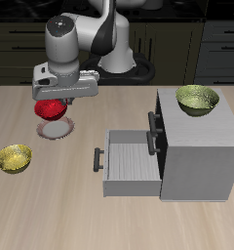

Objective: Place the red bowl on the plate and close the bottom drawer of the white cabinet

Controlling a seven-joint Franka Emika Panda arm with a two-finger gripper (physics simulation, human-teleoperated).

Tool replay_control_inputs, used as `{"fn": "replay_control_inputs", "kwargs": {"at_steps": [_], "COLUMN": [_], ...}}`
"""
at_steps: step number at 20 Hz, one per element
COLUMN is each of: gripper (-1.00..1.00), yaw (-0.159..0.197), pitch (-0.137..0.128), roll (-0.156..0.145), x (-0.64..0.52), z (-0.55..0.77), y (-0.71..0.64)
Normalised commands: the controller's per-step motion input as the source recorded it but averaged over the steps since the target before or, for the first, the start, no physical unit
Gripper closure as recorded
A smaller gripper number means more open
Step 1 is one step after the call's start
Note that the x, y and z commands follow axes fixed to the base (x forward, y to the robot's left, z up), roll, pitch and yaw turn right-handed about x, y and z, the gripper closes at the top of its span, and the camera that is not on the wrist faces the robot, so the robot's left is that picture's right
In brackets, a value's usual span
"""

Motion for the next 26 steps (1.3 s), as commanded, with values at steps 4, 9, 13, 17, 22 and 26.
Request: {"fn": "replay_control_inputs", "kwargs": {"at_steps": [4, 9, 13, 17, 22, 26], "gripper": [1.00, 1.00, 1.00, 1.00, 1.00, 1.00], "yaw": [0.006, -0.002, -0.006, -0.003, 0.005, 0.021], "pitch": [0.064, 0.015, 0.018, 0.031, 0.019, -0.018], "roll": [-0.018, -0.014, -0.010, 0.004, 0.001, -0.008], "x": [-0.08, -0.08, -0.03, -0.03, -0.01, 0.09], "z": [-0.22, -0.07, -0.12, -0.14, -0.07, 0.01], "y": [-0.13, -0.07, -0.02, 0.01, -0.01, -0.05]}}
